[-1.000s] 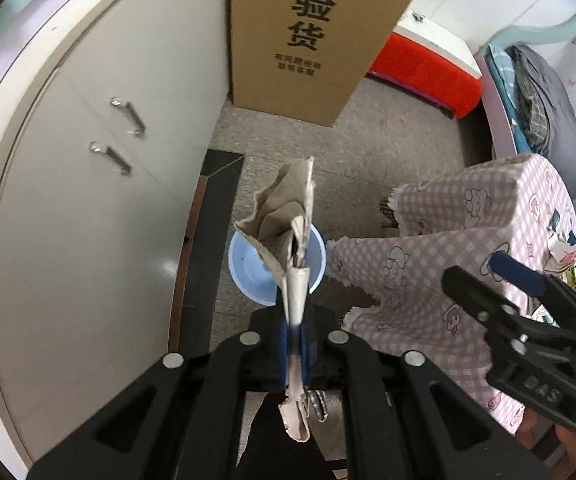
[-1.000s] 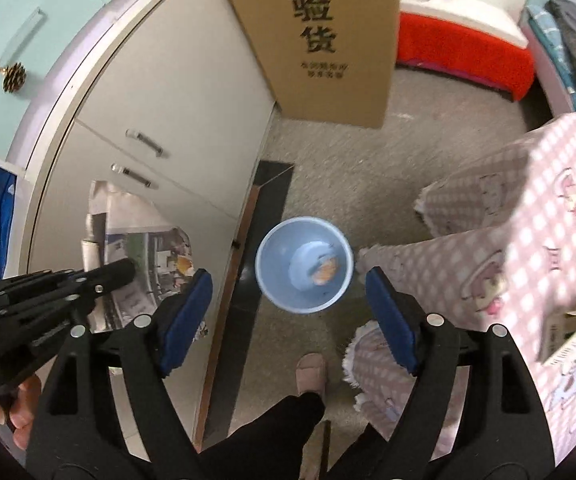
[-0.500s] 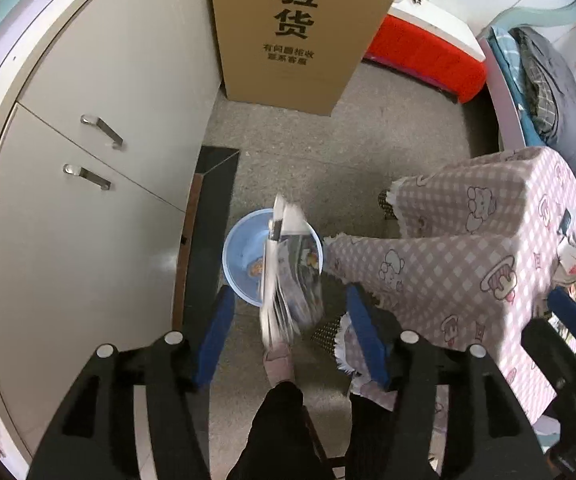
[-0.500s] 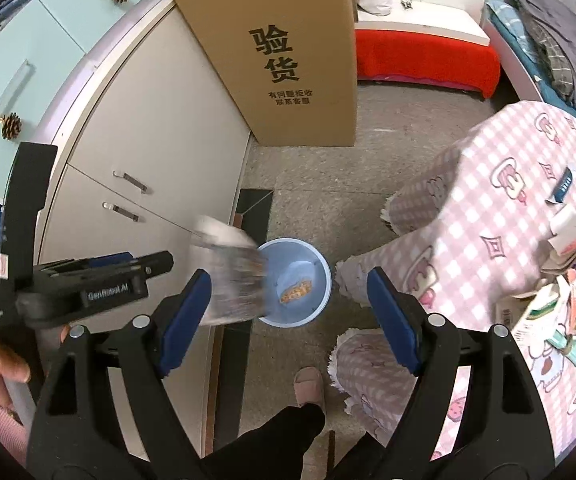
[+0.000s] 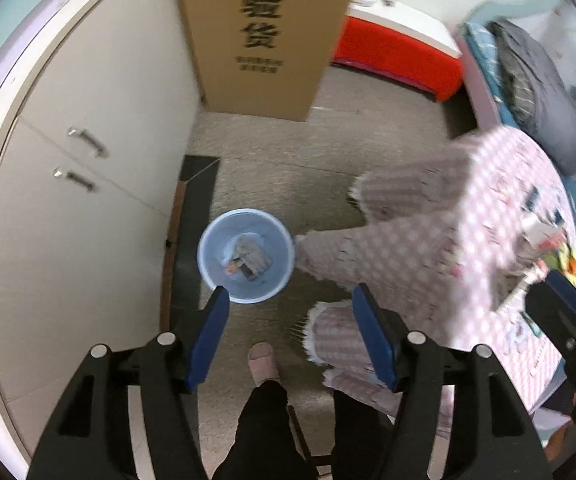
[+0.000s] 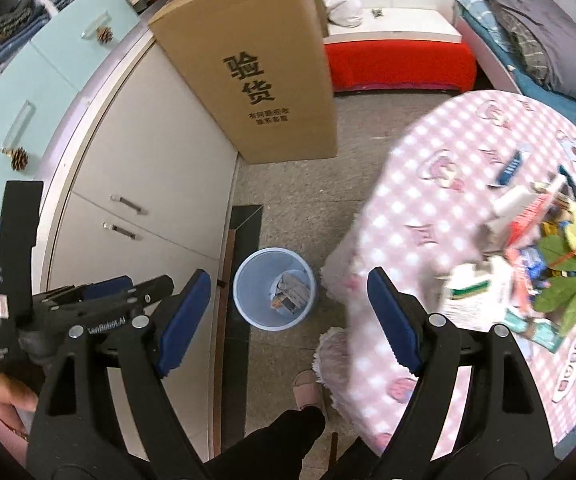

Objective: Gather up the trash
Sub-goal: 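Grasp the white carton with the left gripper while the right gripper grasps the red-white wrapper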

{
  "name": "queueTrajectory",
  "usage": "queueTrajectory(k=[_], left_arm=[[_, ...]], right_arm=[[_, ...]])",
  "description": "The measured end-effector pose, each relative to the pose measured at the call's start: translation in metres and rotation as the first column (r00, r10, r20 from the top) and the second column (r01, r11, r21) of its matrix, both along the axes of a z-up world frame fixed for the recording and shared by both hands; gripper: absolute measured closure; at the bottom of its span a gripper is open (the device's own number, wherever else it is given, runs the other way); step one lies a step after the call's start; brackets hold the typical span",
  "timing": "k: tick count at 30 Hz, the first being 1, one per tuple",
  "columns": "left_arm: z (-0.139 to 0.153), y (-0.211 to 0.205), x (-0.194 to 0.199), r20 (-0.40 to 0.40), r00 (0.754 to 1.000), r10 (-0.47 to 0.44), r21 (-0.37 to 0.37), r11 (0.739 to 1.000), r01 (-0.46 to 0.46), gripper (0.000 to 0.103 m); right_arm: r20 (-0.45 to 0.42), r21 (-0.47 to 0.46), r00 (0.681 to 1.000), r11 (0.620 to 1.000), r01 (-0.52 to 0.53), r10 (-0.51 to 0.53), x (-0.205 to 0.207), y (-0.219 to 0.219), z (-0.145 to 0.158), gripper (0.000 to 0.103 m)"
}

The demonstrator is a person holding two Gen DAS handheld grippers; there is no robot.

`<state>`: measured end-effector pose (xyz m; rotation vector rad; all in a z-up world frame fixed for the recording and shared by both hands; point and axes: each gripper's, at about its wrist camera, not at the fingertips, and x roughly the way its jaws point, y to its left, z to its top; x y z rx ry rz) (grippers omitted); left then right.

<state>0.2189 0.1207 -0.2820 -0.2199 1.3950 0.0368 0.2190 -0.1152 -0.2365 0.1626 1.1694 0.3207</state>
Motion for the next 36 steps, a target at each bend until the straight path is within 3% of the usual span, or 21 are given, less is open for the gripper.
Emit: queueTrajectory(k=[7, 12, 16, 20, 28, 29, 33, 36], left_arm=[[0.016, -0.106, 0.0, 0.056, 0.984, -0.169, -0.058, 0.983, 0.172, 0.039], [0.01, -0.185, -0.001, 0.078, 0.958, -0.277, -0.079, 0.956, 0.283, 0.032], [-0.005, -0.231, 0.002, 0.074, 0.936, -0.344, -0.046, 0.936, 0.348, 0.031], [-0.017, -0.253, 0.009, 0.078, 0.929, -0.362, -0.034, 0.93, 0.365, 0.031], [-0.039, -0.259, 0.021, 0.062, 0.944, -0.323, -0.131, 0.935, 0.329, 0.032], [-0.039, -0.259, 0.02, 0.069, 0.948, -0.311, -0.153, 0.936, 0.318, 0.035], [-0.04, -0.261, 0.021, 0.076, 0.952, -0.296, -0.191, 0.933, 0.305, 0.076], [-0.035, -0.262, 0.018, 0.089, 0.951, -0.295, -0.23, 0.923, 0.308, 0.099]], right_arm=[[0.011, -0.003, 0.993, 0.993, 0.116, -0.116, -0.015, -0.096, 0.009, 0.024], [-0.005, -0.038, 0.982, 0.982, 0.186, -0.186, -0.022, -0.166, 0.005, 0.023], [-0.03, -0.047, 0.976, 0.976, 0.213, -0.214, -0.028, -0.212, 0.0, 0.023], [-0.052, -0.049, 0.979, 0.98, 0.195, -0.197, -0.032, -0.232, -0.007, 0.023], [-0.08, -0.049, 0.981, 0.984, 0.171, -0.174, -0.033, -0.245, -0.017, 0.023], [-0.085, -0.047, 0.981, 0.984, 0.17, -0.173, -0.033, -0.245, -0.019, 0.023], [-0.102, -0.045, 0.98, 0.984, 0.17, -0.173, -0.033, -0.242, -0.023, 0.023], [-0.11, -0.044, 0.979, 0.985, 0.165, -0.169, -0.033, -0.237, -0.026, 0.023]])
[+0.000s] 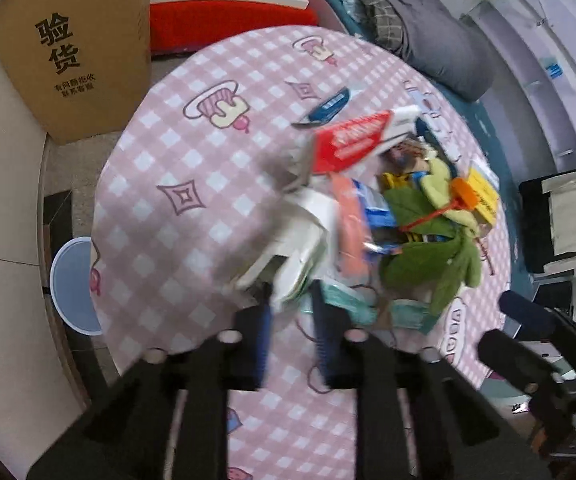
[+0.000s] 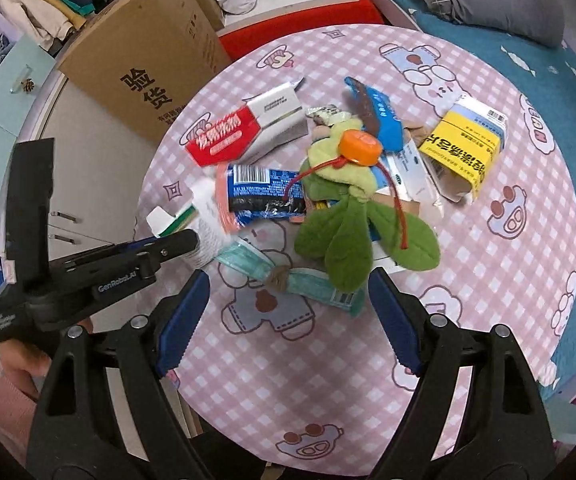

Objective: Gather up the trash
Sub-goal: 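Grasp the white carton with the left gripper while the right gripper grasps the red-white wrapper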

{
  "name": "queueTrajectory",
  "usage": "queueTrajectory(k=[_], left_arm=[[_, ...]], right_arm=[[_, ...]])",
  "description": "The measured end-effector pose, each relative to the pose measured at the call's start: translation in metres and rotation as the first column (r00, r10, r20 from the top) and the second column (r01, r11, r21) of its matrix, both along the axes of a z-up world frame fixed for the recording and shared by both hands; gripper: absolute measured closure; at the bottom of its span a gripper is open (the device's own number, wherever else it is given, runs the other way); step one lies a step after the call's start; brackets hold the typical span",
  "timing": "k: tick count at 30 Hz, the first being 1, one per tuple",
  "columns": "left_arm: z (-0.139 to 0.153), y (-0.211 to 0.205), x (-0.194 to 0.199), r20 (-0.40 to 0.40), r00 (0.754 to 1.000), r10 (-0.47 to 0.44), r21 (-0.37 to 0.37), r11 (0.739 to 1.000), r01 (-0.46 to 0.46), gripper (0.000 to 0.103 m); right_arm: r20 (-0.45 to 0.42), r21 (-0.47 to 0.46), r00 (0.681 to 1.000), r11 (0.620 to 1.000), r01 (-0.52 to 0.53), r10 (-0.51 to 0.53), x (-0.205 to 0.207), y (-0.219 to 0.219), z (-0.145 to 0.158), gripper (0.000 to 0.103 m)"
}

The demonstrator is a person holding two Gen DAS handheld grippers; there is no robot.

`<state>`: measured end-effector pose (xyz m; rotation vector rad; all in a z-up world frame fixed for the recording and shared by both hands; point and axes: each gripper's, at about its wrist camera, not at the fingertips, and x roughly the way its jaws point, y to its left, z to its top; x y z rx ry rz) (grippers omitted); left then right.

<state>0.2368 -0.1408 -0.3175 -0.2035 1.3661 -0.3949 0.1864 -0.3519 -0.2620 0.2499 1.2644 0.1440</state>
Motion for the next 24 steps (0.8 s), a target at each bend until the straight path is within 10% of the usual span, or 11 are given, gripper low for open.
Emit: queueTrajectory(k=[8, 17, 24], left_arm=[[0.042, 0.018, -0.014, 0.067, 0.997, 0.045, -0.067, 0.997, -0.041, 0.1], [0.07, 0.072, 0.005, 0.129, 0.977, 0.168, 0.047, 0.983, -0.176, 0.1], [0.073, 0.104, 0.023, 0.131, 0.962, 0.24, 0.084, 0.964, -0.252, 0.1]], right_arm=[[0.015, 0.02, 1.0, 1.0, -0.012, 0.012, 0.018, 0.022, 0.003, 0.023], [0.047, 0.031, 0.998, 0.999, 0.028, -0.029, 0.075, 0.057, 0.008, 0.019], [-0.124, 0.091, 0.964, 0.964, 0.249, -0.237, 0.123, 0.052, -0.033, 0.019]])
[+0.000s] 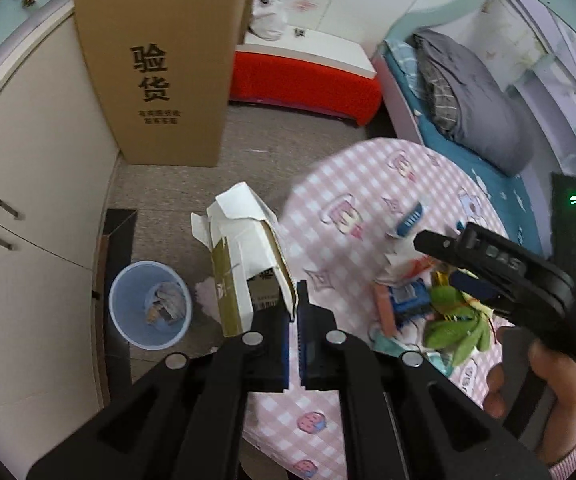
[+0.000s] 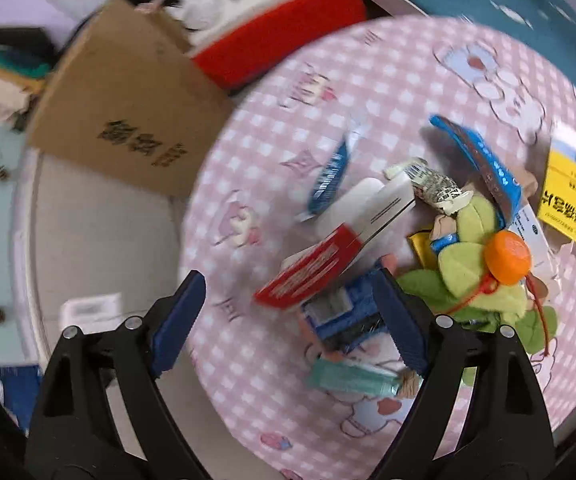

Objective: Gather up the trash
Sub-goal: 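Grasp the white carton with the left gripper while the right gripper grasps the red-white wrapper, then carry carton and wrapper to the wastebasket and release both inside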

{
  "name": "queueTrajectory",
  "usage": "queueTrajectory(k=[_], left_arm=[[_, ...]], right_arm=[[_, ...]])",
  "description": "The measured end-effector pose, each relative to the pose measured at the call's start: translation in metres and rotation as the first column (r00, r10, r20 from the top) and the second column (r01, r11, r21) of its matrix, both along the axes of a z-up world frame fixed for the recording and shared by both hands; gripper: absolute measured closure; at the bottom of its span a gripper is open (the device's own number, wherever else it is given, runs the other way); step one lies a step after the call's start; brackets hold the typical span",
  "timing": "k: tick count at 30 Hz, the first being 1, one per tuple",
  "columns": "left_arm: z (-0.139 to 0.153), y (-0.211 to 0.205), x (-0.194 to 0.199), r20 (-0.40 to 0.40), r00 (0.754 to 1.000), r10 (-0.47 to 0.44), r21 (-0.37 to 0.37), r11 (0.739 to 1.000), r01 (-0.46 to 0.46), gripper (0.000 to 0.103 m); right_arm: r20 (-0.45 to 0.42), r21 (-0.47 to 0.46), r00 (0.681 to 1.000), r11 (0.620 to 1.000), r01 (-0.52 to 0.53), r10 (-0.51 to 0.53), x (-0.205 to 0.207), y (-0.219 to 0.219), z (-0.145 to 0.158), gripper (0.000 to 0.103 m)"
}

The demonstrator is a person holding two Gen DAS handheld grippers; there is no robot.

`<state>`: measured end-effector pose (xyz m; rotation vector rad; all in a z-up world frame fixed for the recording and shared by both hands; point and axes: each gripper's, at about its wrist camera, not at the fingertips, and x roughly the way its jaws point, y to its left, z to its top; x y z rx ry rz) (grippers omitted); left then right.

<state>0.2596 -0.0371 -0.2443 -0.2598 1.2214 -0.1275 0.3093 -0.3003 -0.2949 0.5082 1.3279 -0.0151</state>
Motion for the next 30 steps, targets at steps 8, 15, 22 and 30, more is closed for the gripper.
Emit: queueTrajectory(k=[8, 15, 22, 30], left_arm=[[-0.003, 0.029, 0.004, -0.015, 1.0, 0.022, -0.014, 1.0, -0.022, 0.1], [-0.004, 0.051, 0.002, -0.024, 1.0, 0.01, -0.049, 0.999, -0.011, 0.1], [-0.005, 0.088, -0.016, -0.038, 0.999, 0.028, -0.06, 0.998, -0.03, 0.1], [-0.012, 0.158, -0.048, -0.086, 0.992, 0.096, -0.024, 0.995, -0.098, 0.1]], right_arm=[[-0.119, 0.07, 0.992, 0.996, 0.057, -0.048, 0.0, -0.014, -0.031, 0.088], [-0.051, 0.119, 0.999, 0.993, 0.014, -0.008, -0.026, -0.004, 0.0, 0.089], [0.021, 0.178, 0.989, 0.973, -0.15, 0.149, -0.054, 0.077, 0.033, 0.089], [0.032, 0.207, 0.943, 0.921, -0.331, 0.332, -0.073, 0.185, 0.032, 0.089]])
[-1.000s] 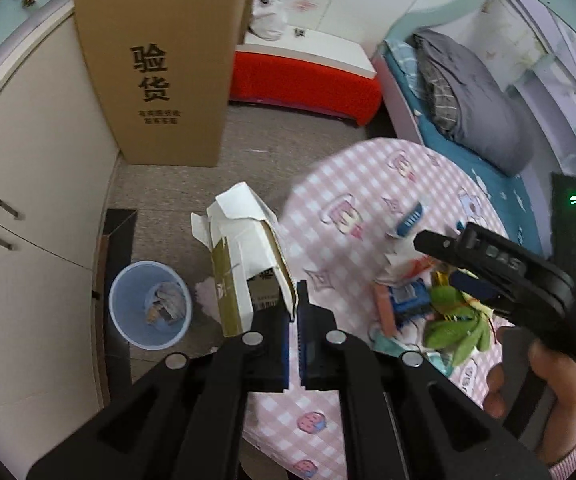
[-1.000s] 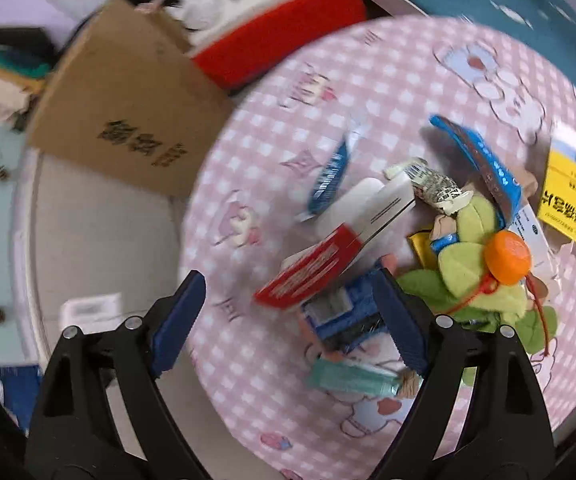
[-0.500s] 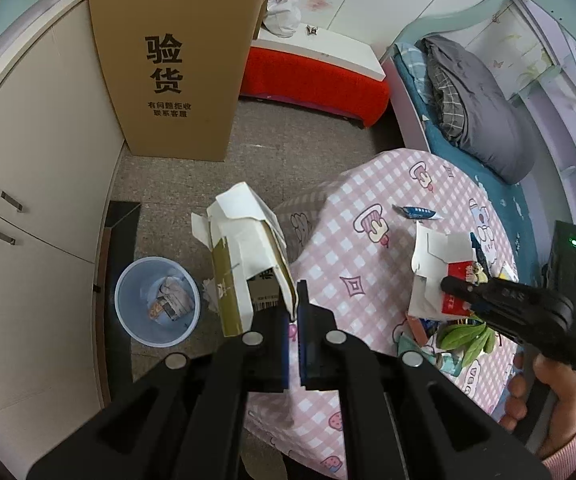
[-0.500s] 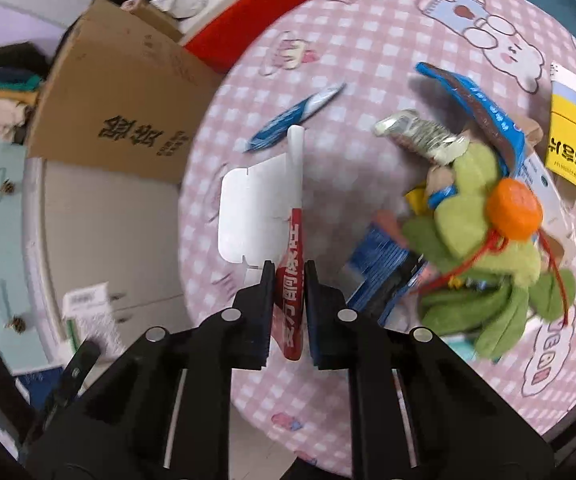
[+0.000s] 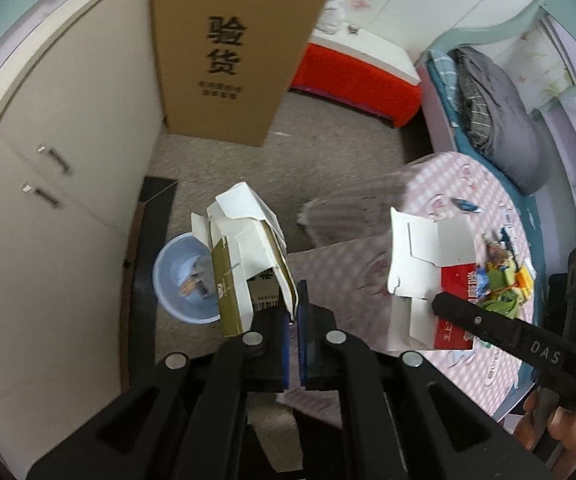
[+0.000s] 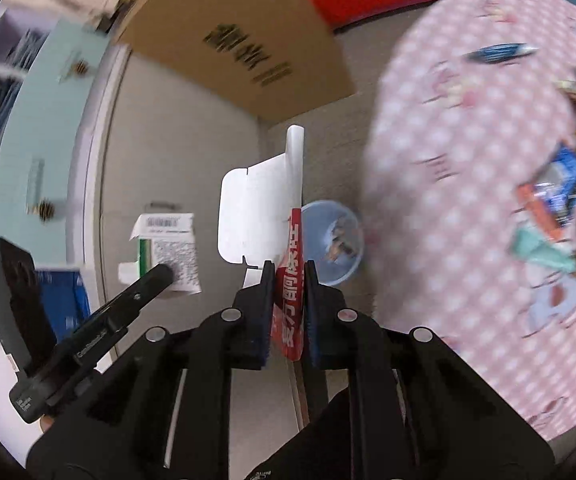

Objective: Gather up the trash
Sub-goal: 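Carry carton and wrapper to the wastebasket and release both inside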

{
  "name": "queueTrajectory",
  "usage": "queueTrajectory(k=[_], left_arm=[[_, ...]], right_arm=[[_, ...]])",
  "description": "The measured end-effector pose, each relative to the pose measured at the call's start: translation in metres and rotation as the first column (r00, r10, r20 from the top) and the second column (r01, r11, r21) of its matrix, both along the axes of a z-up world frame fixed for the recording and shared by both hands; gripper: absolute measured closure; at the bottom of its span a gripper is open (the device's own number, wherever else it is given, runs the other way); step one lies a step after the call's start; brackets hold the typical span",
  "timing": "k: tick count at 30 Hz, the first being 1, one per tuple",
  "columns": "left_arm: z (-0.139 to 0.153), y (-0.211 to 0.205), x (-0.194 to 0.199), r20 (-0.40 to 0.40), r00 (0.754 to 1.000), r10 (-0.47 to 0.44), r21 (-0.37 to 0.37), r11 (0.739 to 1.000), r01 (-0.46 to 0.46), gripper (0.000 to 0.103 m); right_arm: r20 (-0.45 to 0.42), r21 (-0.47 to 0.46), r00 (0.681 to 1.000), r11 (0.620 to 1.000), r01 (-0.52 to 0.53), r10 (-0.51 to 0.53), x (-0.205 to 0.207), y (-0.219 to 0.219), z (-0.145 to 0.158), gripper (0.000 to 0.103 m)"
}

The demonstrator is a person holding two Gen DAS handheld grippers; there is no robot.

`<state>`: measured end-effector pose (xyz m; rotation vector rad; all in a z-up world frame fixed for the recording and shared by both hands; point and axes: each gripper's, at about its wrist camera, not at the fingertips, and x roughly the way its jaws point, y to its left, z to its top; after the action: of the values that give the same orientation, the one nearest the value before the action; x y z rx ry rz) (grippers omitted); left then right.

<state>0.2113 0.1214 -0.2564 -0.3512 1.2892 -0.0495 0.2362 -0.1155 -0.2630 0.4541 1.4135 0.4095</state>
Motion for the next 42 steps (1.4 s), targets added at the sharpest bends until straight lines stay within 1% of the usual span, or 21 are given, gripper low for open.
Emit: queueTrajectory(k=[2, 7, 11, 12, 13, 14, 15, 16, 18, 19, 24, 26, 29, 34, 42], left_arm=[[-0.002, 0.018, -0.009, -0.016, 1.0, 0.021, 0.008, 1.0, -0.021, 0.1], [-0.005, 0.057, -0.03, -0.042, 0.997, 0.065, 0.037, 0.997, -0.064, 0.1], [-0.004, 0.077, -0.042, -0.051, 0.995, 0.091, 0.057, 0.994, -0.088, 0.1], [-0.004, 0.082, -0.045, -0.051, 0.994, 0.099, 0.06, 0.994, -0.096, 0.1], [-0.003, 0.088, -0.047, -0.05, 0.993, 0.11, 0.061, 0.992, -0.107, 0.1], [-0.003, 0.09, -0.049, -0.051, 0.992, 0.117, 0.063, 0.992, -0.113, 0.1], [-0.003, 0.094, -0.05, -0.054, 0.991, 0.122, 0.068, 0.991, -0.119, 0.1], [-0.003, 0.095, -0.051, -0.056, 0.991, 0.124, 0.073, 0.99, -0.12, 0.1], [-0.003, 0.1, -0.053, -0.056, 0.99, 0.127, 0.077, 0.989, -0.122, 0.1], [-0.002, 0.1, -0.053, -0.055, 0.99, 0.128, 0.077, 0.989, -0.123, 0.1], [-0.002, 0.1, -0.052, -0.054, 0.991, 0.119, 0.074, 0.991, -0.115, 0.1], [-0.002, 0.098, -0.05, -0.053, 0.992, 0.113, 0.074, 0.991, -0.109, 0.1], [0.0, 0.093, -0.047, -0.046, 0.994, 0.097, 0.07, 0.993, -0.094, 0.1], [0.003, 0.082, -0.04, -0.037, 0.997, 0.065, 0.067, 0.996, -0.062, 0.1], [0.004, 0.067, -0.026, -0.034, 0.999, 0.021, 0.065, 0.998, -0.019, 0.1]], right_arm=[[0.009, -0.001, 0.999, 0.999, -0.047, 0.047, -0.005, 0.025, 0.001, 0.089], [0.039, -0.014, 0.992, 0.992, -0.122, 0.123, -0.013, 0.073, 0.004, 0.089], [0.074, -0.028, 0.983, 0.985, -0.168, 0.169, -0.014, 0.097, 0.006, 0.088], [0.087, -0.021, 0.98, 0.984, -0.176, 0.177, -0.014, 0.102, 0.005, 0.085], [0.096, -0.025, 0.978, 0.982, -0.186, 0.187, -0.012, 0.108, 0.002, 0.079], [0.098, -0.044, 0.977, 0.981, -0.187, 0.19, -0.012, 0.11, -0.001, 0.053], [0.109, -0.08, 0.977, 0.981, -0.177, 0.185, -0.011, 0.113, -0.003, 0.041], [0.113, -0.091, 0.976, 0.98, -0.179, 0.189, -0.01, 0.115, -0.006, 0.039], [0.091, -0.093, 0.975, 0.977, -0.193, 0.201, -0.01, 0.118, -0.011, 0.039], [0.093, -0.107, 0.974, 0.975, -0.196, 0.206, -0.012, 0.118, -0.01, 0.039], [0.143, -0.143, 0.963, 0.968, -0.207, 0.227, -0.024, 0.12, 0.006, 0.038], [0.162, -0.161, 0.96, 0.966, -0.204, 0.23, -0.027, 0.119, 0.012, 0.036], [0.177, -0.167, 0.958, 0.966, -0.199, 0.227, -0.03, 0.116, 0.018, 0.036], [0.186, -0.165, 0.962, 0.971, -0.172, 0.202, -0.032, 0.104, 0.023, 0.035], [0.203, -0.154, 0.97, 0.983, -0.1, 0.131, -0.033, 0.078, 0.033, 0.035]])
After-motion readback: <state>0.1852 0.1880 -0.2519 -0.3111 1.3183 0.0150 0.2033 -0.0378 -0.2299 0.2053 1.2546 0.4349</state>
